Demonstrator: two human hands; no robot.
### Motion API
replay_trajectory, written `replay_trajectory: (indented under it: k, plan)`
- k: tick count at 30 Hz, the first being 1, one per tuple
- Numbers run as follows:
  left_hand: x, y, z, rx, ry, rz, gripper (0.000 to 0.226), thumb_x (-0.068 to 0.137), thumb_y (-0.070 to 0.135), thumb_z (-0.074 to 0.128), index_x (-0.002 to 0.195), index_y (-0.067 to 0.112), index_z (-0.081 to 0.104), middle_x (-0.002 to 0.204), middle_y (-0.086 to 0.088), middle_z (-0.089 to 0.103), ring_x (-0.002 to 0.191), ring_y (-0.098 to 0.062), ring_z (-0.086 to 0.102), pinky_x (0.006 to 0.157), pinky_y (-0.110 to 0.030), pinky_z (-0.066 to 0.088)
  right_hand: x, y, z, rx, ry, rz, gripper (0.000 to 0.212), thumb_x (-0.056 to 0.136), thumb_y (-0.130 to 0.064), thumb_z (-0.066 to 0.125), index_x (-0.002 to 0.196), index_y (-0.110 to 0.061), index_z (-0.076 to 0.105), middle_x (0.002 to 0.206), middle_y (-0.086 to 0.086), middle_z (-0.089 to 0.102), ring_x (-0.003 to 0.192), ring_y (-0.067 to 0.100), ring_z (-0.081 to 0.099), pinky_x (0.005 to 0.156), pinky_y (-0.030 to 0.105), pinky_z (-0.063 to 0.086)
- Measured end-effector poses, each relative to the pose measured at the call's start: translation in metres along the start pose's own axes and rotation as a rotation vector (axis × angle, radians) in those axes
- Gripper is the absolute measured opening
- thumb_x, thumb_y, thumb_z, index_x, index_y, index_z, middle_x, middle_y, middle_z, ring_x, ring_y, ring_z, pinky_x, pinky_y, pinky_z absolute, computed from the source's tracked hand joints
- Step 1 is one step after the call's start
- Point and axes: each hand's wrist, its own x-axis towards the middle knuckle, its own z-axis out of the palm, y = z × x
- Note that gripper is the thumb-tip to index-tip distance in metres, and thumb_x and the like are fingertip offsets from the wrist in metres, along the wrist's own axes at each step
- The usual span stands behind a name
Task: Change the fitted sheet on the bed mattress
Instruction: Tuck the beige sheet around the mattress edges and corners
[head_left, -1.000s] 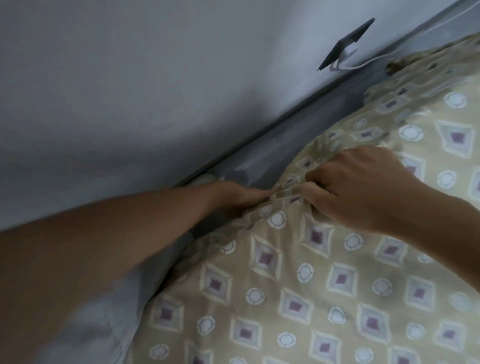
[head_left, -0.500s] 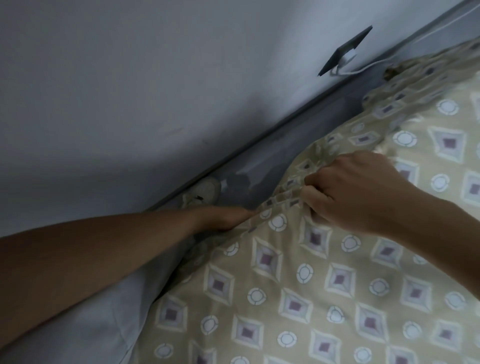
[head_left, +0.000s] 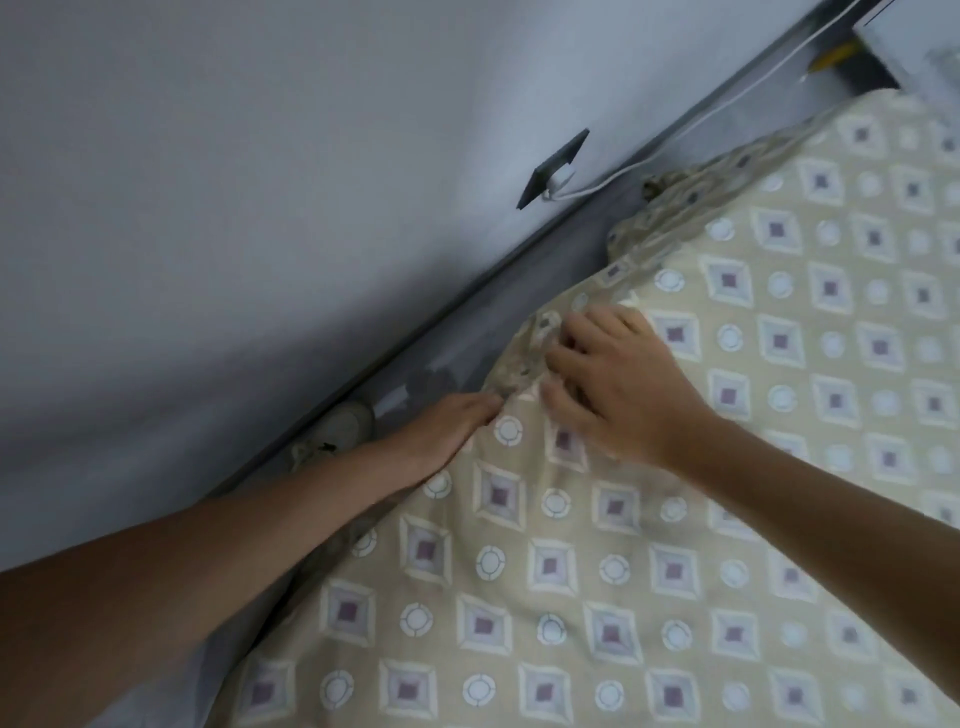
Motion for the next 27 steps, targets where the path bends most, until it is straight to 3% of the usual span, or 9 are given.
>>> replay_trajectory:
  k: [1,3,5,8,12,20,27]
  plan:
    - [-0.001,0.018,0.005,-0.05,0.007,0.008,0.044,0.112,0.04,0.042,0.113,0.012,0.076,0.101,0.009,0.078,0.092,0.008,0.066,0.086,-0.017,0.045,-0.009,0.026,-0.006,-0.038,0.031,0.066,0.04,0.103,-0.046,0.038,0.109,-0.017,0.066,0.111,0.007,0.054,0.107,0.028,0.049,0.108,0.048,0.035]
    - [0.005,0.055,0.017,-0.113,0.023,0.062,0.05,0.109,0.054,0.039,0.117,0.021,0.075,0.109,0.012,0.076,0.104,0.005,0.066,0.097,-0.017,0.044,-0.022,0.081,-0.017,-0.095,0.078,0.255,0.05,0.103,-0.049,0.038,0.136,-0.018,0.058,0.138,0.014,0.049,0.134,0.035,0.043,0.122,0.057,0.024]
    - [0.019,0.093,0.032,-0.02,0.046,0.143,0.05,0.105,0.063,0.039,0.121,0.025,0.069,0.118,0.01,0.073,0.11,-0.006,0.064,0.096,-0.033,0.046,-0.032,0.131,-0.023,-0.084,0.115,0.427,0.059,0.102,-0.054,0.035,0.152,-0.024,0.046,0.156,0.015,0.038,0.15,0.039,0.03,0.121,0.064,0.022]
    - [0.05,0.13,0.057,0.282,0.198,0.242,0.038,0.1,0.066,0.044,0.107,0.031,0.057,0.095,0.015,0.066,0.088,-0.005,0.06,0.079,-0.037,0.05,-0.048,0.166,-0.011,-0.053,0.168,0.572,0.065,0.103,-0.056,0.031,0.164,-0.031,0.03,0.17,0.006,0.026,0.157,0.038,0.02,0.122,0.066,0.018]
    - [0.07,0.127,0.074,0.432,0.409,0.305,0.04,0.095,0.07,0.044,0.113,0.035,0.053,0.098,0.013,0.067,0.092,-0.016,0.064,0.082,-0.042,0.056,-0.055,0.171,0.013,-0.04,0.282,0.579,0.064,0.103,-0.049,0.038,0.164,-0.03,0.033,0.172,0.002,0.027,0.16,0.034,0.018,0.125,0.064,0.012]
    - [0.07,0.139,0.074,0.414,0.392,0.261,0.042,0.093,0.058,0.058,0.131,0.041,0.051,0.125,0.018,0.068,0.117,-0.013,0.063,0.092,-0.026,0.045,-0.053,0.178,0.01,0.018,0.309,0.579,0.064,0.1,-0.038,0.046,0.163,-0.026,0.038,0.171,0.005,0.028,0.161,0.035,0.016,0.125,0.064,0.013]
    - [0.079,0.139,0.075,0.545,0.383,0.135,0.057,0.09,0.06,0.059,0.14,0.035,0.049,0.126,0.004,0.071,0.117,-0.026,0.065,0.087,-0.038,0.056,-0.052,0.183,0.008,0.064,0.262,0.6,0.067,0.097,-0.041,0.049,0.162,-0.023,0.04,0.171,0.008,0.029,0.159,0.04,0.018,0.125,0.065,0.013]
